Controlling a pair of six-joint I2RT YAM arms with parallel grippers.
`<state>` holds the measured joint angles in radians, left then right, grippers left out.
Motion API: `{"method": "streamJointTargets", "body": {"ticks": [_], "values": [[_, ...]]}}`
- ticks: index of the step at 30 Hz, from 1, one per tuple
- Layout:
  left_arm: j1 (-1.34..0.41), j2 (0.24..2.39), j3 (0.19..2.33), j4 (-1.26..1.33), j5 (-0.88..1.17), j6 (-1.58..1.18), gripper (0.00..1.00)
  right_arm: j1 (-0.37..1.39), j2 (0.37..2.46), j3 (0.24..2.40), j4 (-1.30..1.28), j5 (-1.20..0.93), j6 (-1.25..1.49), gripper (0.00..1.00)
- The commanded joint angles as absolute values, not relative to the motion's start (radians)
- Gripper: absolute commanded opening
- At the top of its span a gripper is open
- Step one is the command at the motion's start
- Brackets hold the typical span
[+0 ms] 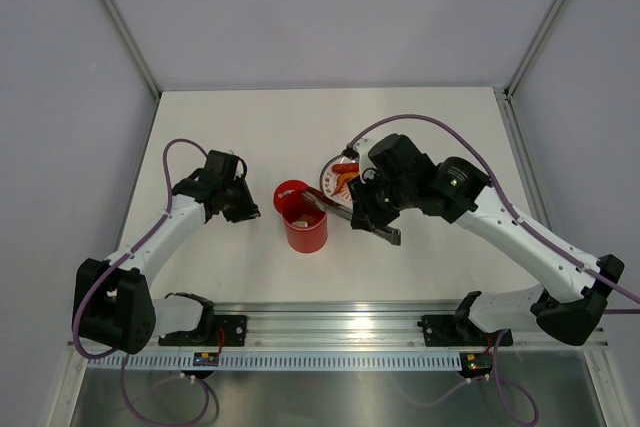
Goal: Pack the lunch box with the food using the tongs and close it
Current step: Place the fake food in the packing box.
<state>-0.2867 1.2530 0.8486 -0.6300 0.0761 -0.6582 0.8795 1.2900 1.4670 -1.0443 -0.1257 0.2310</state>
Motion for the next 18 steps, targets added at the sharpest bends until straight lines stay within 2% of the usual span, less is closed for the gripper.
{"method": "streamJointTargets", "body": {"ticks": [1,7,10,14,18], "values": [[-0.282,1.235,0.861,-0.595,0.092,-0.65,0.19,0.894,1.296,1.46,-1.034,-0.153,0.215,0.1],[-0.281,1.223,0.854,-0.598,0.092,-0.652,0.19,0.894,1.312,1.459,-1.017,-0.135,0.221,0.15],[-0.281,1.218,0.851,-0.6,0.091,-0.65,0.19,0.894,1.318,1.46,-1.011,-0.14,0.221,0.21],[-0.282,1.212,0.845,-0.6,0.089,-0.652,0.19,0.896,1.321,1.462,-1.008,-0.144,0.221,0.33],[-0.282,1.21,0.842,-0.6,0.091,-0.652,0.19,0.896,1.321,1.465,-1.005,-0.143,0.222,0.39]]}}
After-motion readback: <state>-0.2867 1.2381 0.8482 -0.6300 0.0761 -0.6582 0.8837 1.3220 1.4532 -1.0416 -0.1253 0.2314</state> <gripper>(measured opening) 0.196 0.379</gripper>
